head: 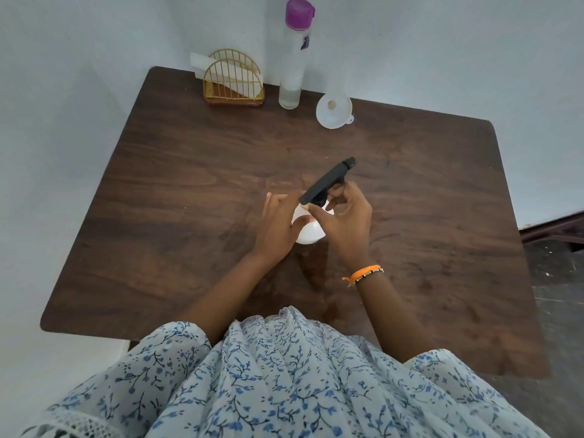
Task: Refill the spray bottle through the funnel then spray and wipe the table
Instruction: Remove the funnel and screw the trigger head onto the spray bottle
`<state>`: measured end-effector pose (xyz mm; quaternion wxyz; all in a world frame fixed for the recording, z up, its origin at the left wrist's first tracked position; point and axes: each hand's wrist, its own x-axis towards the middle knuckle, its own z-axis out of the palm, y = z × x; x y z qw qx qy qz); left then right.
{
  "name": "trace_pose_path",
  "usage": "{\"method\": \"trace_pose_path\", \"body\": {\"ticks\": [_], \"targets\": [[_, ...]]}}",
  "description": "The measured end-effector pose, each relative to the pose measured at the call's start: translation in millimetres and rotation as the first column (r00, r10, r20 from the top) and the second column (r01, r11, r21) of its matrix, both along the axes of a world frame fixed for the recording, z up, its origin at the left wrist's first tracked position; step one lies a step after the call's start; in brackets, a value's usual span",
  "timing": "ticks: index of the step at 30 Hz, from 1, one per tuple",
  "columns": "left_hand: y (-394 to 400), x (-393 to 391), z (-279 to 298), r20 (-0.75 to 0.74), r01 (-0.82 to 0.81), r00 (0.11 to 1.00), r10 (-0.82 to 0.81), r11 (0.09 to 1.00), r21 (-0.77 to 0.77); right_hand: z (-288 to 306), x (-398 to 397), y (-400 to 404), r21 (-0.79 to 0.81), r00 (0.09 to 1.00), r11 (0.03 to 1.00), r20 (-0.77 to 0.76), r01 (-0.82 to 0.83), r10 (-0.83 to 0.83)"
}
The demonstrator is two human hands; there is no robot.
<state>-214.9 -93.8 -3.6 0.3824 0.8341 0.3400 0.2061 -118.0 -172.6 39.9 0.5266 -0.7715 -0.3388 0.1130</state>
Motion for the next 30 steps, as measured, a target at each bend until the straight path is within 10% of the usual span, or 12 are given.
{"method": "trace_pose_path", "body": {"ticks": [20,30], "targets": [[6.8,-1.6,6.1,-0.066,0.030,0.997,-0.029,1.000,0.006,0.6,11.3,-7.5,-0.104,0.959,0.963,0.113,-0.248,0.259],[5.0,-0.5,8.3,-0.053,0.010,0.999,-0.011,1.000,-0.007,-6.2,3.2,-1.8,0.077,0.961,0.996,-0.270,-0.037,0.057]]}}
